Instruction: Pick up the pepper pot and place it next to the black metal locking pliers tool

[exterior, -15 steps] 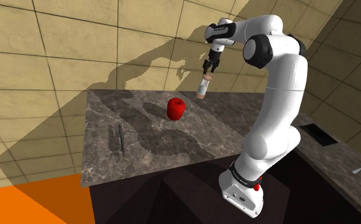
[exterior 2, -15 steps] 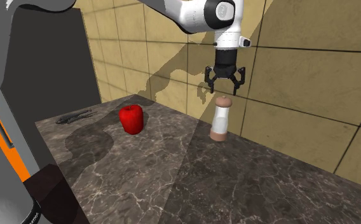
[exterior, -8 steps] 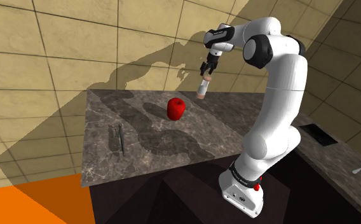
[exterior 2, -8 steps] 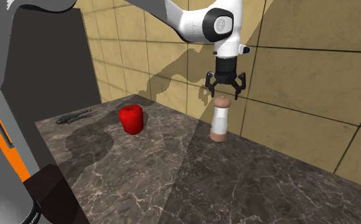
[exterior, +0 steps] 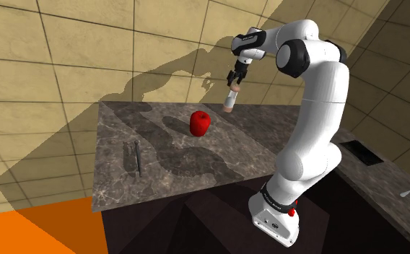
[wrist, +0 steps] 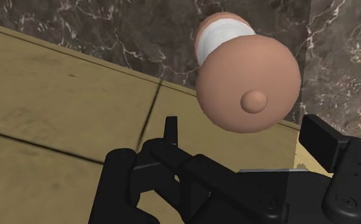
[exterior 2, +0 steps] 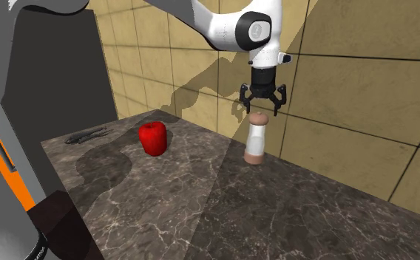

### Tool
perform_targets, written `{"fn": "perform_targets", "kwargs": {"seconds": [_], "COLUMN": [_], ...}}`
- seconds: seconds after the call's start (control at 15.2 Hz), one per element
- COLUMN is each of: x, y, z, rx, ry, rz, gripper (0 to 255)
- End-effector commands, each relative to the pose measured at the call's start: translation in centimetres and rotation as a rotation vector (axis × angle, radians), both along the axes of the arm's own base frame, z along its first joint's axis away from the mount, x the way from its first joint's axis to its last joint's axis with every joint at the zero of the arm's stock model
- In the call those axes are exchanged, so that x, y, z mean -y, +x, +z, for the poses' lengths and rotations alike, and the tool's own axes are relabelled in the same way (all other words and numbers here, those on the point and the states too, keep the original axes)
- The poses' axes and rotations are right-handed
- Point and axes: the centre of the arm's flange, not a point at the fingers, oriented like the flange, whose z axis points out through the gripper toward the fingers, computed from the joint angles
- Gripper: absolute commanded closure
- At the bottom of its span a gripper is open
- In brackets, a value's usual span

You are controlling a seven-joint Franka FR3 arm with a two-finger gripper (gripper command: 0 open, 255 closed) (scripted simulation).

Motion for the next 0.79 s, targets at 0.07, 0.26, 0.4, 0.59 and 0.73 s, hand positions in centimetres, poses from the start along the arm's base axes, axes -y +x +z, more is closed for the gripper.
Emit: {"fn": "perform_targets", "kwargs": {"seconds": [0.07,0.26,0.4,0.59,0.73], "x": [0.2,0.6,1.0,0.9,0.0], "y": [0.1,0.1,0.2,0.0,-0.1], "z": [-1.2,-1.0,-1.1,-0.7,0.4], "rx": [-0.017,-0.017,-0.017,-0.018,-0.034], "ry": [0.009,0.008,0.008,0.008,0.036], "rz": [-0.002,-0.002,-0.002,-0.001,0.011], "gripper": [255,255,255,255,0]}}
